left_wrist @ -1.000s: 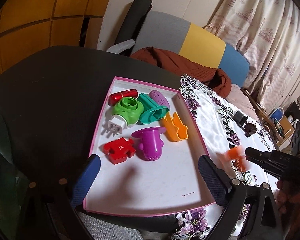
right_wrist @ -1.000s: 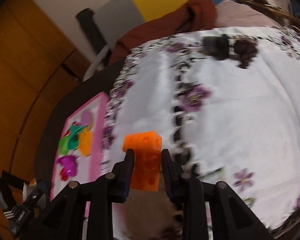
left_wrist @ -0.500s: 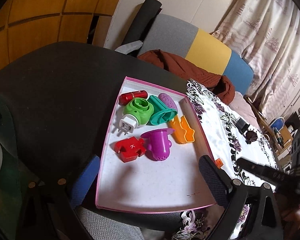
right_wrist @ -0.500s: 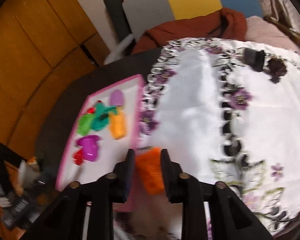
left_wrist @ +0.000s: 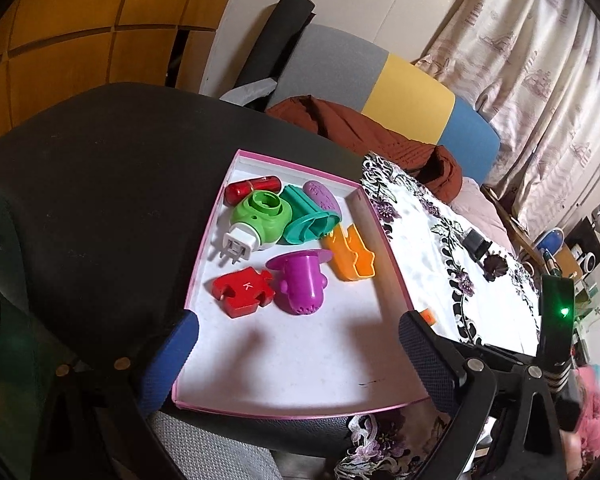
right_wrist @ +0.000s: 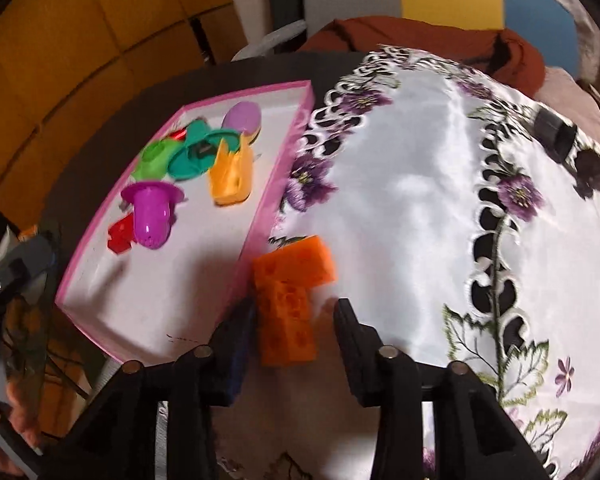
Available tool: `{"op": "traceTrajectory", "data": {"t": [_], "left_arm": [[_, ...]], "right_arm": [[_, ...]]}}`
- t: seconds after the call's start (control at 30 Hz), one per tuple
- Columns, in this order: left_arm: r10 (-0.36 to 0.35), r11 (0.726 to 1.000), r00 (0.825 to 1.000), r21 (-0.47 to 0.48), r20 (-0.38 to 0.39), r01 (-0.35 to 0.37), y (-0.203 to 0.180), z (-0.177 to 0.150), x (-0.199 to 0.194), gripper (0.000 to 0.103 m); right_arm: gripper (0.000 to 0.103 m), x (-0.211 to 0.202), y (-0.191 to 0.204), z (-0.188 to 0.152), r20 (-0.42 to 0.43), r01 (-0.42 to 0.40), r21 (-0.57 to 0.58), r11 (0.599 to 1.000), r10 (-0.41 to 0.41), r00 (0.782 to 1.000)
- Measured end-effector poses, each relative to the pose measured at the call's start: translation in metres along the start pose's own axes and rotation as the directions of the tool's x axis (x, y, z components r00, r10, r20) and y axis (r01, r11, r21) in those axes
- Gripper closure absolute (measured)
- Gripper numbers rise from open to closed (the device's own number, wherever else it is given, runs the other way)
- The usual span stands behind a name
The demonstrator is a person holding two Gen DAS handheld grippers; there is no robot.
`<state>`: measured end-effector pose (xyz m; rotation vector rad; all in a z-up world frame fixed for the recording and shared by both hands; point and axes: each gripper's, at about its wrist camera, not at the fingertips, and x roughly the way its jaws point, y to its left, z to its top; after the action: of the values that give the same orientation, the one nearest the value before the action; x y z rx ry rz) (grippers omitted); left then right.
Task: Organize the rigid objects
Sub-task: 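Carry the orange cube stack into the pink tray and open the right tool, then move the right tool to the brown peg holder and grasp it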
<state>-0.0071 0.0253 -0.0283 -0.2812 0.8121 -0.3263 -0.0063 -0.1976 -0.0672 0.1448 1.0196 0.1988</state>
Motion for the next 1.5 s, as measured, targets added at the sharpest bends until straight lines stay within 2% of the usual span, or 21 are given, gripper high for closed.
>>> {"op": "traceTrajectory", "data": {"t": [0.07, 0.17, 0.23, 0.33, 0.47, 0.67, 0.73, 0.83, 0.9, 1.0, 1.07, 1.23, 1.5], "left_arm": [[-0.001, 1.000, 1.000, -0.001, -0.004, 0.001, -0.001, 0.000, 0.001, 0.002], [0.004, 1.000, 1.000, -0.012, -0.011, -0.004, 0.002, 0.001, 0.002, 0.002], [0.009, 1.000, 1.000, -0.027, -0.009, -0.009, 0.005, 0.002, 0.002, 0.002], [0.018, 0.999, 1.000, -0.048, -0.017, -0.019, 0.010, 0.001, 0.004, 0.002], [0.026, 0.998, 0.999, -0.056, -0.021, -0.027, 0.014, 0.000, 0.005, 0.002], [0.029, 0.997, 1.000, -0.076, -0.005, -0.029, 0.018, 0.000, 0.001, 0.002], [0.029, 0.996, 1.000, -0.081, -0.006, -0.029, 0.018, 0.000, 0.002, 0.002], [0.030, 0.996, 1.000, -0.085, -0.001, -0.030, 0.018, 0.001, 0.000, 0.002], [0.038, 0.996, 0.999, -0.086, 0.004, -0.037, 0.019, 0.001, 0.000, 0.002], [0.042, 0.994, 0.999, -0.097, 0.003, -0.042, 0.021, 0.001, 0.000, 0.002], [0.047, 0.994, 0.999, -0.098, 0.001, -0.047, 0.022, 0.002, 0.000, 0.002], [0.051, 0.995, 0.999, -0.088, 0.001, -0.051, 0.022, 0.001, -0.001, 0.002], [0.039, 0.998, 0.999, -0.058, -0.025, -0.041, 0.013, -0.005, 0.006, 0.002]], "right_arm": [[0.076, -0.001, 0.003, -0.002, 0.012, 0.026, -0.026, 0.999, -0.025, 1.000], [0.076, -0.010, -0.010, -0.003, 0.023, -0.032, 0.072, 0.997, 0.030, 0.999], [0.076, -0.021, -0.015, 0.000, 0.039, -0.034, 0.113, 0.993, 0.030, 0.999], [0.078, -0.044, -0.001, 0.012, 0.098, -0.037, 0.083, 0.996, 0.028, 0.995], [0.080, -0.047, 0.024, 0.023, 0.120, -0.065, 0.037, 0.997, 0.060, 0.991], [0.080, -0.031, 0.050, 0.040, 0.134, 0.000, -0.034, 0.999, 0.005, 0.991], [0.082, -0.035, 0.057, 0.042, 0.174, 0.042, -0.051, 0.998, -0.033, 0.984], [0.083, -0.039, 0.057, 0.046, 0.197, -0.023, -0.036, 0.999, 0.029, 0.980], [0.084, -0.036, 0.061, 0.050, 0.186, -0.061, -0.038, 0.997, 0.067, 0.980], [0.084, -0.017, 0.065, 0.053, 0.095, -0.142, -0.027, 0.989, 0.144, 0.985], [0.077, -0.004, 0.064, 0.053, 0.055, -0.143, 0.006, 0.990, 0.143, 0.988], [0.074, -0.007, 0.044, 0.046, 0.083, -0.091, 0.083, 0.992, 0.084, 0.993], [0.073, -0.021, 0.021, 0.041, 0.111, -0.105, 0.149, 0.983, 0.089, 0.990]]}}
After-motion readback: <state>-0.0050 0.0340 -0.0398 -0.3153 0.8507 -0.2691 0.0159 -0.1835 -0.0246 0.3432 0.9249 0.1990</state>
